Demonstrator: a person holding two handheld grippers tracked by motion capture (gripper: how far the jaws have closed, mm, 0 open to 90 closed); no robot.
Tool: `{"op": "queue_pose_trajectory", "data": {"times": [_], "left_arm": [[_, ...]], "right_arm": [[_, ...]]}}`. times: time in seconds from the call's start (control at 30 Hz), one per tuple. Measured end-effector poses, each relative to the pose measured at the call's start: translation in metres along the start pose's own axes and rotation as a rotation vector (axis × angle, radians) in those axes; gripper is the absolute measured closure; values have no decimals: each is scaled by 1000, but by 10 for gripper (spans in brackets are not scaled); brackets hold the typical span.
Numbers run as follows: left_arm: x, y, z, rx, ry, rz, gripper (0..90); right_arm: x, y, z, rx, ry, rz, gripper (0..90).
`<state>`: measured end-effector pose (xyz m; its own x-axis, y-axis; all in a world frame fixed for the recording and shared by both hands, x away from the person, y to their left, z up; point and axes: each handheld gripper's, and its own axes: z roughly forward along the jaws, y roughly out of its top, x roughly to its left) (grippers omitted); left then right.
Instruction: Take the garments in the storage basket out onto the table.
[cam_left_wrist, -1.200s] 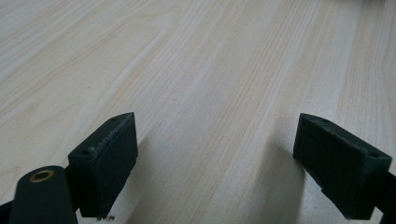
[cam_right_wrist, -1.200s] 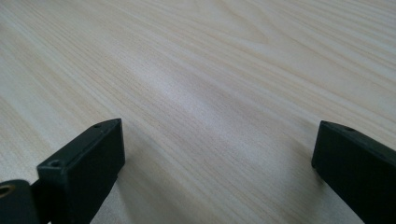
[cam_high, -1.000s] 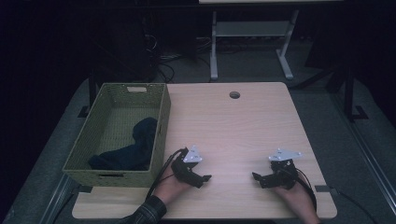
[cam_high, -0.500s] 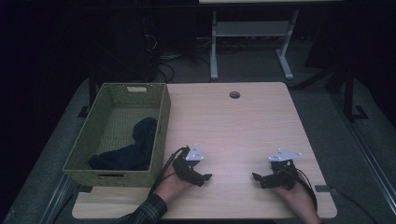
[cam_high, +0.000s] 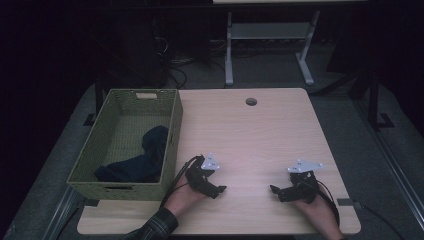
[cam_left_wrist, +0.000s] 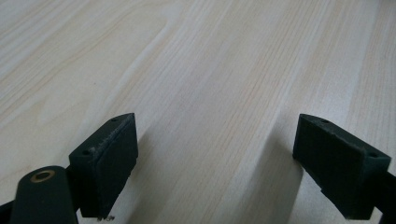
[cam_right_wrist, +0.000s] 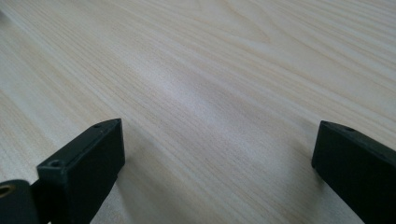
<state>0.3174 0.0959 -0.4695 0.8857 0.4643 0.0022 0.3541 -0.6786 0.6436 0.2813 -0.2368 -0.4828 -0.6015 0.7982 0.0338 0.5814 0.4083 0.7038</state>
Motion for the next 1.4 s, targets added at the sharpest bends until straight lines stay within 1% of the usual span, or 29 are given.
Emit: {"op": "queue_pose_trajectory", "data": {"times": [0.17, 0.23, 0.3, 0.53, 0.87, 0.97, 1.0, 1.1, 1.13, 1.27, 1.4], "left_arm": [[1, 0, -1, 10, 0, -18, 136], [1, 1, -1, 12, 0, -19, 136], [1, 2, -2, 25, -7, -20, 137], [2, 4, -3, 40, -19, -35, 138], [2, 8, -8, 39, -21, -37, 139], [2, 10, -11, 38, -28, -34, 139], [1, 10, -12, 39, -28, -39, 139], [1, 12, -14, 41, -21, -27, 139], [1, 12, -15, 38, -26, -37, 139], [2, 14, -16, 43, -30, -29, 139], [0, 16, -18, 50, -38, -35, 139]], "right_arm": [[0, 0, 0, -2, 1, 1, 23], [0, 0, 0, -1, 0, 0, 23], [0, 0, 0, -1, 0, 1, 23], [0, 0, 0, -1, 0, 1, 23], [0, 0, 0, -2, 1, 1, 23], [0, 0, 0, -1, 2, 0, 23], [0, 0, 0, -1, 2, 1, 23], [0, 0, 0, -1, 2, 0, 23], [0, 0, 0, -1, 1, 1, 23], [0, 0, 0, -1, 2, 1, 23], [0, 0, 0, -1, 3, 1, 23]]}}
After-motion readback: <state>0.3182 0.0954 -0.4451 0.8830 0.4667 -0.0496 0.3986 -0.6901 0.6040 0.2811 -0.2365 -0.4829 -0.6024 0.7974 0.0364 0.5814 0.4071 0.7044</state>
